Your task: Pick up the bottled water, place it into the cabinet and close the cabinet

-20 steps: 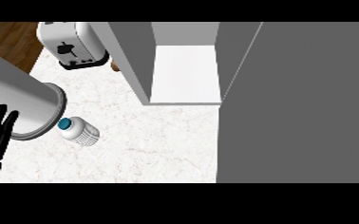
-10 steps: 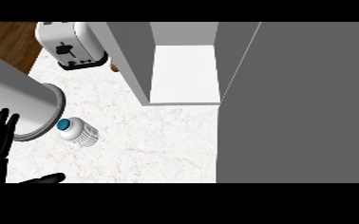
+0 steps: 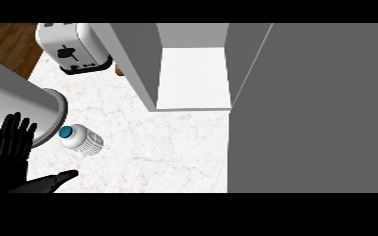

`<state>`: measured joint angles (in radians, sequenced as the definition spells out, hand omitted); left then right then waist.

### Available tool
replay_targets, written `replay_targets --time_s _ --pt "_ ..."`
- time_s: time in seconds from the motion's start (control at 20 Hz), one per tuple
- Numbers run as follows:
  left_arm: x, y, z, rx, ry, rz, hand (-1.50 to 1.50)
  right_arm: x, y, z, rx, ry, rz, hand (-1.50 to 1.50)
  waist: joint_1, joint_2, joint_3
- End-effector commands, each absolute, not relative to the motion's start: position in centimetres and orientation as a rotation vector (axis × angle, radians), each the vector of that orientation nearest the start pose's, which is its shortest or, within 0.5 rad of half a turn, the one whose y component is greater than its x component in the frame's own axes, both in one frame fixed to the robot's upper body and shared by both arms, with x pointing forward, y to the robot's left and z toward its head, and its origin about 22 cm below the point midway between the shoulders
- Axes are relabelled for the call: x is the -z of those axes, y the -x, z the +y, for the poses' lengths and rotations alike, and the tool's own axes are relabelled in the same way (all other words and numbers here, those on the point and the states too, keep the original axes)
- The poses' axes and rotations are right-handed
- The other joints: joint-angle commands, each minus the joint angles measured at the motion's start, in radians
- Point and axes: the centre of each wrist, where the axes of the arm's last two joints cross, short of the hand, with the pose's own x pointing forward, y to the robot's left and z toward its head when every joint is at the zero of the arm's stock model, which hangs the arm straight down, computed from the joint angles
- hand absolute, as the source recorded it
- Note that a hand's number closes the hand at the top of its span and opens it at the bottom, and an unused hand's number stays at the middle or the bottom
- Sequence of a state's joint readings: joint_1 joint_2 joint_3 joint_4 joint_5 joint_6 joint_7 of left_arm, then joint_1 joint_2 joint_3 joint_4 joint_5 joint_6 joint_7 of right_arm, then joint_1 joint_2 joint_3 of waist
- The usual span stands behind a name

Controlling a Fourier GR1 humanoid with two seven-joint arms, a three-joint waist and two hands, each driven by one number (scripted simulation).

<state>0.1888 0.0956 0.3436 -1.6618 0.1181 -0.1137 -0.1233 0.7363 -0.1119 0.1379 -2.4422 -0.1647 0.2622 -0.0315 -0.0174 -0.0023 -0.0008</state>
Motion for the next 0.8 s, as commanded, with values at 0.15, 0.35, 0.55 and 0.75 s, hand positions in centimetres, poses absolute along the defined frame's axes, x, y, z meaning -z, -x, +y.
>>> replay_targets --time_s 0.15,0.35,0.55,0.75 --pt "6.9 -18.8 34.7 -0.25 -0.279 -1.612 -1.5 -13.6 -4.9 -25.5 -0.106 -0.201 -1.856 -1.5 -0.01 0.003 -0.001" --pt "9.2 -19.4 35.2 -0.265 -0.286 -1.621 -1.5 -13.4 -4.6 -24.7 -0.105 -0.212 -1.836 -1.5 -0.002 0.003 -0.001" --pt "11.2 -18.1 36.8 -0.295 -0.336 -1.617 -1.5 -13.0 -3.9 -24.1 -0.103 -0.196 -1.848 -1.5 -0.004 0.001 -0.001" --pt "12.5 -18.5 35.8 -0.296 -0.215 -1.598 -1.5 -14.8 -2.5 -24.5 -0.105 -0.201 -1.823 -1.5 -0.005 0.0 -0.001"
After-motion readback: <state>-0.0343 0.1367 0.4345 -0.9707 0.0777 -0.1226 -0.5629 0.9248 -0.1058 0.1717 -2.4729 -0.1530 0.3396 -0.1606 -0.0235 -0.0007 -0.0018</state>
